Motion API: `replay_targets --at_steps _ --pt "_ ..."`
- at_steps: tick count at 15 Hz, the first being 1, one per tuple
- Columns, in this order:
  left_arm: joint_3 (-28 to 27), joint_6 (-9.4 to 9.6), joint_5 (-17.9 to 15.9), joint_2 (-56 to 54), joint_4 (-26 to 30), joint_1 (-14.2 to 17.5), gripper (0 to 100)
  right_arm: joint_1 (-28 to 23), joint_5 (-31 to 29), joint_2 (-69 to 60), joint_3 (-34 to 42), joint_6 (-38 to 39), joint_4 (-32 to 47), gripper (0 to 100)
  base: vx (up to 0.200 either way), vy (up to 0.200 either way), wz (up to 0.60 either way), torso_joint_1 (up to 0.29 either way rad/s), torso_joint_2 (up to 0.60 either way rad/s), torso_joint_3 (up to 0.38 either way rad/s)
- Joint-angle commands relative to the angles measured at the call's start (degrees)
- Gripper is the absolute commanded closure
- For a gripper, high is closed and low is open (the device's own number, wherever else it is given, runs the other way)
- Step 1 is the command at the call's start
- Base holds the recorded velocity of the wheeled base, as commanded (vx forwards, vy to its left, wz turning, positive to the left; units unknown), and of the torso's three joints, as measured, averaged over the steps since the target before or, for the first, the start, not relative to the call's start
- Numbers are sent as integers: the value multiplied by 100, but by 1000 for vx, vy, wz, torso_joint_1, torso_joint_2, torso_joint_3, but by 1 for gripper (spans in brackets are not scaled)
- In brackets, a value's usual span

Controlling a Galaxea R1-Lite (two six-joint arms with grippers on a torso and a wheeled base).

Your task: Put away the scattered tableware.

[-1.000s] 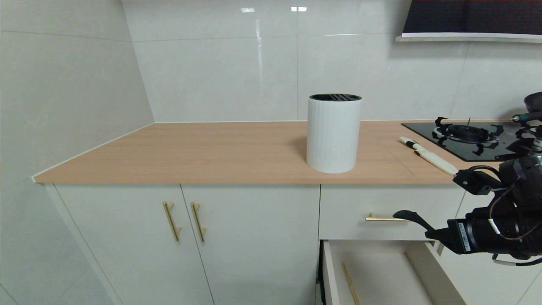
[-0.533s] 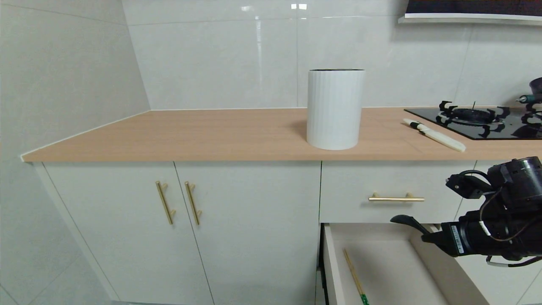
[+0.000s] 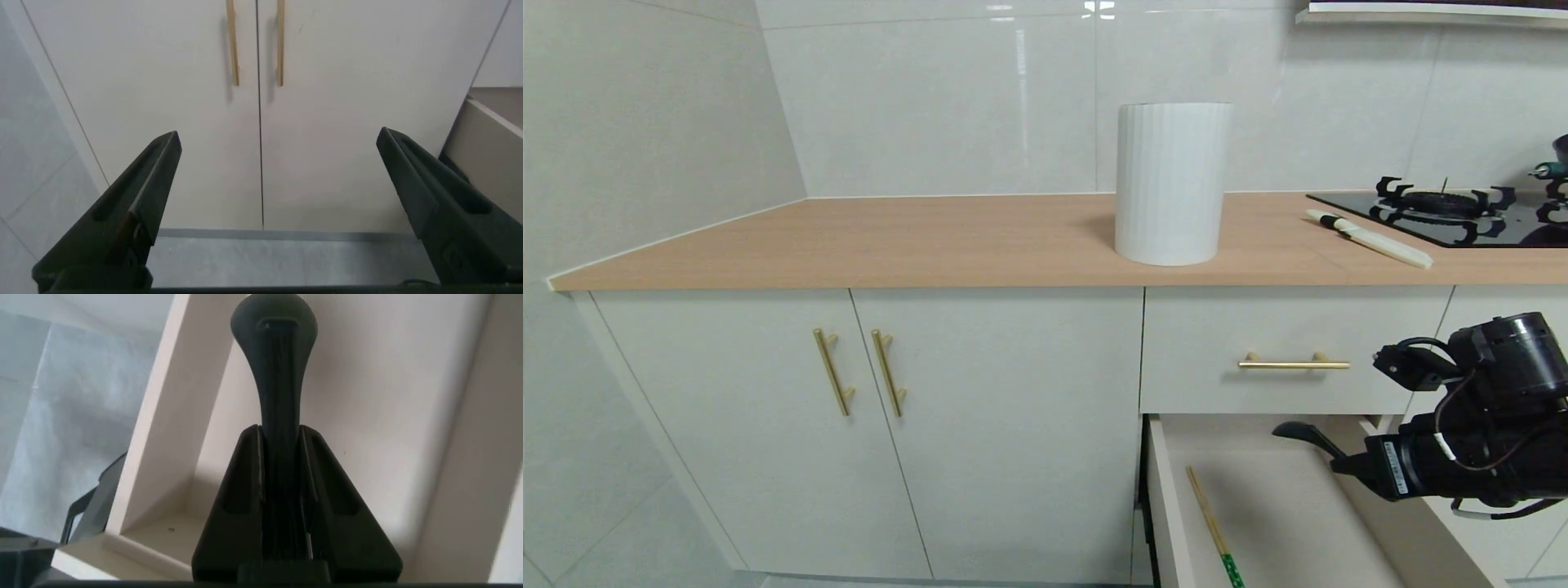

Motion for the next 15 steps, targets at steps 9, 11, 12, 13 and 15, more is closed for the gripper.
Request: replay_targets --at_steps 9,11,12,13,15 --pt "0 2 0 0 0 2 0 20 -464 2546 -163 202 -973 100 0 0 0 -20 32 24" --pt "0 2 0 0 0 2 0 20 -544 2775 -277 342 -973 100 0 0 0 0 0 0" --pt "0 2 0 0 0 2 0 20 -702 3021 -365 395 -973 100 0 0 0 0 0 0" --pt "0 2 9 0 0 2 0 20 -781 3153 -382 404 -982 100 0 0 0 0 0 0" --pt "0 2 9 0 0 2 0 29 -1115 3531 -505 413 -999 100 0 0 0 0 0 0"
